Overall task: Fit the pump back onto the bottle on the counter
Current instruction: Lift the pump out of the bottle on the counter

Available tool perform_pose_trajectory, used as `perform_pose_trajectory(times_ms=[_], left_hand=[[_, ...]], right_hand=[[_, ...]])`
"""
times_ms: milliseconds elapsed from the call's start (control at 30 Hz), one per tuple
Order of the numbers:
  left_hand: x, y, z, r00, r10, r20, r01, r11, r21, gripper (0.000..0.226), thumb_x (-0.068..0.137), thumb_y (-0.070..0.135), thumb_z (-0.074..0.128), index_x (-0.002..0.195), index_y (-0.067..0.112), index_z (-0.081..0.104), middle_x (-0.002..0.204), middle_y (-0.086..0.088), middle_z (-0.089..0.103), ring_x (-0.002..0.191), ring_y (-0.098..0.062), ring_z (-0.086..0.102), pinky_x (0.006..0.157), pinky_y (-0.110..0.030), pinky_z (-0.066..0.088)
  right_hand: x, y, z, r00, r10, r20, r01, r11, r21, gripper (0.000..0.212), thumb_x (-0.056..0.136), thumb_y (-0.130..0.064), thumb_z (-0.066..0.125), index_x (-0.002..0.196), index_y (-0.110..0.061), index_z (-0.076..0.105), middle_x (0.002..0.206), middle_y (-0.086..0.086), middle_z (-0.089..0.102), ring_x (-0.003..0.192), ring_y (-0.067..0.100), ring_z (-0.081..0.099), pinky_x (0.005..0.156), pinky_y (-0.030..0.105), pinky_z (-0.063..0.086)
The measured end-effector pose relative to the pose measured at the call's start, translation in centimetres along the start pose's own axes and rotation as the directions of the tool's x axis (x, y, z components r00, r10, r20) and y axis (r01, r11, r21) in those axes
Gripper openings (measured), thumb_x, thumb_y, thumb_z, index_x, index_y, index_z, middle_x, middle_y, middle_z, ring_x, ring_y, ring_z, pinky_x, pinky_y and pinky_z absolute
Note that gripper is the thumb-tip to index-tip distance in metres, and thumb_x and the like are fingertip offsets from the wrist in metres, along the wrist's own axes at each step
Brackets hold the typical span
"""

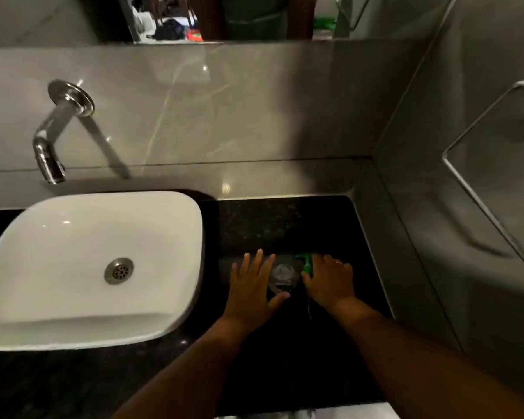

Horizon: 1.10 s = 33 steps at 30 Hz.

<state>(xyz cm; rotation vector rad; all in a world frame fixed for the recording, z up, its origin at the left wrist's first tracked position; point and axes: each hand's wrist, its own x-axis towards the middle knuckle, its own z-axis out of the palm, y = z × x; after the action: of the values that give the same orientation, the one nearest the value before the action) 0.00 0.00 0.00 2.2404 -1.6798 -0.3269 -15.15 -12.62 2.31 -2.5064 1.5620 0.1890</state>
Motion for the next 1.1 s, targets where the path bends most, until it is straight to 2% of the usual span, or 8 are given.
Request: perform_pose_trajectory(times_ms=[167, 333, 533, 700, 800, 867, 967, 1100], left_hand=[[2.7, 0.0, 0.8, 0.992, -0.064, 0.11, 0.09, 0.964, -0.25, 0.078, 0.071, 0.079, 0.048, 0.133, 0.032, 0.048, 0.16, -0.002, 0.021, 0.149, -0.029, 0.001, 0.115, -0.056, -0.002], [3.5, -1.5, -0.2, 0.995, -0.045, 0.087, 0.065, 0.969, -0.24, 0.082, 0.063, 0.089, 0.043, 0.117, 0.03, 0.061, 0.158, -0.002, 0.025, 0.148, -0.027, -0.007, 0.114, -0.056, -0.01], [3.0, -2.7, -0.9, 0.973, -0.163, 0.162, 0.203, 0.938, -0.28, 0.076, 0.055, 0.089, 0.053, 0.112, 0.04, 0.062, 0.162, -0.001, 0.012, 0.147, -0.026, -0.017, 0.112, -0.057, -0.016], [2.8, -2.9, -0.6, 0.962, -0.202, 0.183, 0.252, 0.916, -0.313, 0.079, 0.056, 0.088, 0.055, 0.119, 0.04, 0.059, 0.163, -0.001, 0.006, 0.146, -0.023, -0.02, 0.11, -0.054, -0.021], [3.0, -2.9, -0.2, 0.963, -0.221, 0.153, 0.257, 0.925, -0.28, 0.078, 0.057, 0.087, 0.055, 0.119, 0.04, 0.06, 0.163, -0.002, 0.007, 0.146, -0.024, -0.018, 0.109, -0.054, -0.022], [3.1, -2.8, 0.0, 0.959, -0.232, 0.16, 0.27, 0.92, -0.284, 0.079, 0.055, 0.087, 0.056, 0.118, 0.04, 0.06, 0.163, -0.002, 0.007, 0.146, -0.024, -0.017, 0.11, -0.055, -0.021], [3.4, -2.6, 0.0, 0.955, -0.241, 0.17, 0.281, 0.918, -0.28, 0.084, 0.052, 0.091, 0.052, 0.117, 0.039, 0.061, 0.163, -0.003, 0.008, 0.147, -0.025, -0.015, 0.11, -0.056, -0.019], [3.6, -2.3, -0.2, 0.956, -0.235, 0.175, 0.276, 0.923, -0.267, 0.084, 0.05, 0.09, 0.052, 0.116, 0.039, 0.062, 0.163, -0.004, 0.009, 0.147, -0.026, -0.014, 0.111, -0.057, -0.017]], right_hand=[[1.7, 0.2, 1.5, 0.98, 0.122, 0.159, -0.145, 0.979, 0.14, 0.041, 0.082, -0.053, 0.053, 0.105, -0.02, 0.057, 0.114, 0.012, 0.064, 0.109, 0.036, 0.058, 0.091, 0.045, 0.04], [2.8, 0.5, 1.7, 0.963, 0.139, 0.229, -0.183, 0.966, 0.183, 0.037, 0.08, -0.051, 0.056, 0.103, -0.022, 0.058, 0.112, 0.01, 0.067, 0.108, 0.033, 0.06, 0.091, 0.042, 0.042], [3.8, 0.3, 0.3, 0.94, 0.168, 0.296, -0.271, 0.897, 0.351, 0.038, 0.067, -0.053, 0.059, 0.091, -0.024, 0.062, 0.099, 0.006, 0.069, 0.096, 0.031, 0.064, 0.09, 0.04, 0.049], [6.5, -1.6, -5.2, 0.997, 0.078, 0.021, -0.066, 0.641, 0.764, 0.018, 0.075, -0.029, 0.068, 0.064, -0.021, 0.056, 0.07, -0.001, 0.064, 0.07, 0.017, 0.06, 0.071, 0.038, 0.051], [7.0, -3.0, -9.7, 0.989, 0.028, -0.148, 0.119, 0.456, 0.882, 0.006, 0.073, -0.027, 0.066, 0.068, -0.029, 0.063, 0.064, -0.011, 0.065, 0.058, -0.003, 0.056, 0.058, 0.02, 0.046], [6.8, -3.7, -11.6, 0.975, -0.026, -0.219, 0.212, 0.389, 0.896, 0.006, 0.072, -0.032, 0.064, 0.075, -0.037, 0.066, 0.071, -0.019, 0.069, 0.064, -0.006, 0.061, 0.056, 0.009, 0.045], [6.1, -4.2, -12.0, 0.955, -0.091, -0.283, 0.295, 0.417, 0.86, 0.003, 0.071, -0.033, 0.063, 0.074, -0.034, 0.062, 0.065, -0.015, 0.064, 0.06, 0.001, 0.058, 0.057, 0.019, 0.046], [5.3, -3.8, -10.2, 0.928, -0.136, -0.346, 0.357, 0.589, 0.726, 0.015, 0.064, -0.039, 0.063, 0.071, -0.033, 0.051, 0.061, -0.014, 0.048, 0.061, 0.006, 0.046, 0.064, 0.038, 0.047]])
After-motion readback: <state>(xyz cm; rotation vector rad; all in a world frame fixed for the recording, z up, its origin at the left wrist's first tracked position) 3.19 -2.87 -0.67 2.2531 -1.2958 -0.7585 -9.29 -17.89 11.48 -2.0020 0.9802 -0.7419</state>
